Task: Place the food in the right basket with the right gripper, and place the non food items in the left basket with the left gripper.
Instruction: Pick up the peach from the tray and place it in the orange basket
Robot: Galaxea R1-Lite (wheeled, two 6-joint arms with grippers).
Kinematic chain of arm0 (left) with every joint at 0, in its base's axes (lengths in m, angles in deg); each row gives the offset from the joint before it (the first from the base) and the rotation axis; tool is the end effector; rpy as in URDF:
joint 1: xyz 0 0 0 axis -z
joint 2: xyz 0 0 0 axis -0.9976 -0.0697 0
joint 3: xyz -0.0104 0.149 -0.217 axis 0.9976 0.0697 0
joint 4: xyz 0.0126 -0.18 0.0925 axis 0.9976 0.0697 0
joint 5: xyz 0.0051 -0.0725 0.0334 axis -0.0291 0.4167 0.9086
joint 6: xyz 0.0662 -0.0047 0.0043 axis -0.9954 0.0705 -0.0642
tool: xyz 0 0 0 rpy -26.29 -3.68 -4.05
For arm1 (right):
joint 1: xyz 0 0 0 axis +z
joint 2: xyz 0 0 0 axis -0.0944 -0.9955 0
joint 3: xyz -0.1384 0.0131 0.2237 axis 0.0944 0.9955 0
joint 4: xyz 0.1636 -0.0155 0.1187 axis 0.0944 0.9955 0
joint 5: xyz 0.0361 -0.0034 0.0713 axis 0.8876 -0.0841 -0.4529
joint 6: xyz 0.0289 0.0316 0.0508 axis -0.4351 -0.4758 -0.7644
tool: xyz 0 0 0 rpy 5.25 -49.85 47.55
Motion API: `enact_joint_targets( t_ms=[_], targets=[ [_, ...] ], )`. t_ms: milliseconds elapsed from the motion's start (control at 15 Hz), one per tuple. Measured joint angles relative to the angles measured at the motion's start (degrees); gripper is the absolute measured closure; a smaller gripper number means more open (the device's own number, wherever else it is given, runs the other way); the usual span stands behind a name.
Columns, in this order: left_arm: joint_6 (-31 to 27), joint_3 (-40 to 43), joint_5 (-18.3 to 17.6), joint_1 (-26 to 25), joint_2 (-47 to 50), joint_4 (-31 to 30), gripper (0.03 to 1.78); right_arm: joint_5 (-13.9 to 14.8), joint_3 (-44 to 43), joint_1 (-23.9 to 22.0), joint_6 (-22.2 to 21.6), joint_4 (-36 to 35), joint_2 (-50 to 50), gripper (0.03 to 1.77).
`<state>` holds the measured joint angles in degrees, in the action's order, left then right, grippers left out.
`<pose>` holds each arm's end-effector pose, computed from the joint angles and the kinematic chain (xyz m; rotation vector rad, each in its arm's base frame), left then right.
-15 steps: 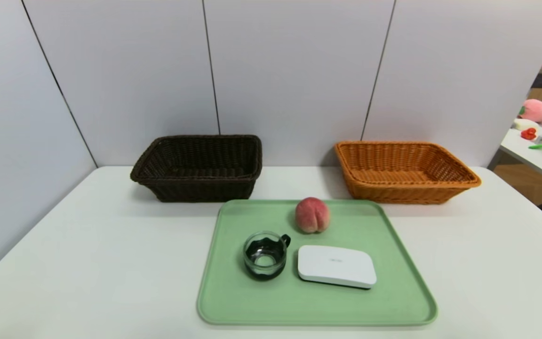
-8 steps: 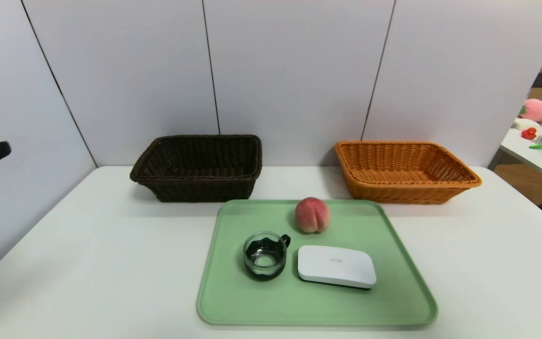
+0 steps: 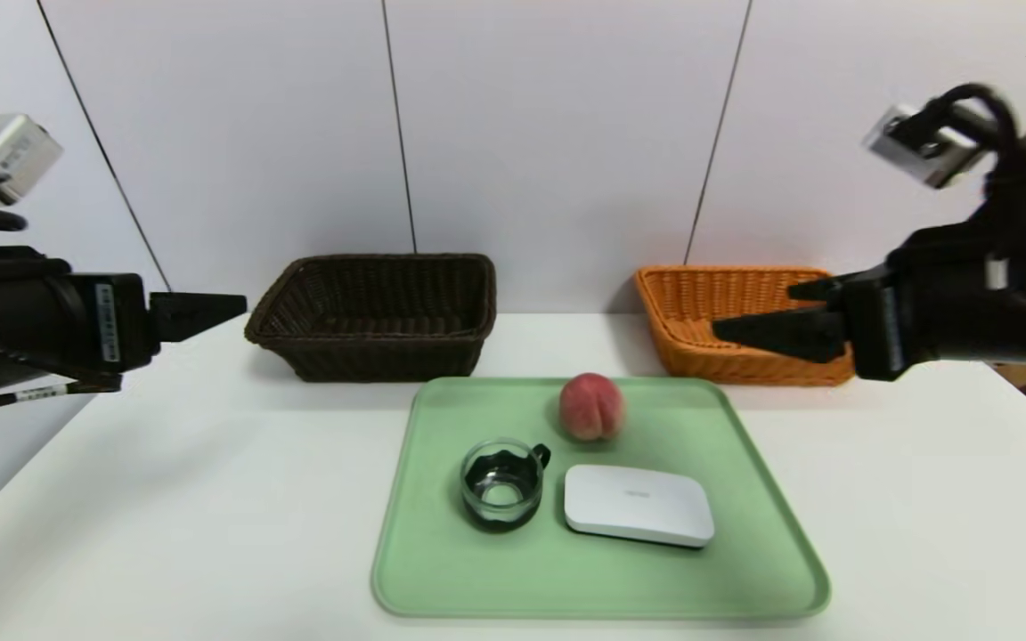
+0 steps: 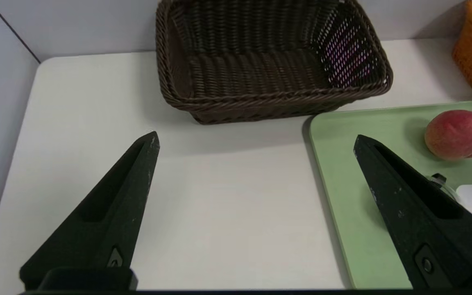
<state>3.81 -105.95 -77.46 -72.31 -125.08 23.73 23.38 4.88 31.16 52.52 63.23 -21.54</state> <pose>0.2421 -0.0545 0.2296 -0.0499 0.3221 -0.1573 0.2513 0.1309 0.2270 -0.1057 0.4552 0.5790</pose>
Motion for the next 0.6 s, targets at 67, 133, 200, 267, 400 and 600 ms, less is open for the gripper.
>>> enact_joint_targets(
  t_ms=[67,133,200,267,400,600],
  targets=[
    [0.5,0.2,0.4,0.9,-1.6,0.0,0.12,1.0,1.0,1.5,-0.1,-2.6,-2.9,0.10],
    [0.9,0.5,0.7,1.5,-3.0,0.0,0.12,1.5,1.9,2.3,-0.3,-4.9,-5.5,0.10],
    [0.9,0.8,1.5,1.9,-4.1,0.1,0.12,1.7,2.7,2.8,-0.7,-6.9,-8.1,0.10],
    [0.9,1.0,2.0,2.0,-5.0,0.1,0.12,2.1,3.5,3.1,-1.3,-8.9,-10.9,0.10],
    [0.9,1.0,2.4,2.2,-6.1,0.0,0.12,3.7,4.9,3.5,-2.0,-12.1,-15.6,0.10],
    [0.9,1.0,2.5,2.3,-6.8,0.0,0.12,5.8,5.6,6.4,-3.5,-13.1,-20.1,0.10]
  ],
)
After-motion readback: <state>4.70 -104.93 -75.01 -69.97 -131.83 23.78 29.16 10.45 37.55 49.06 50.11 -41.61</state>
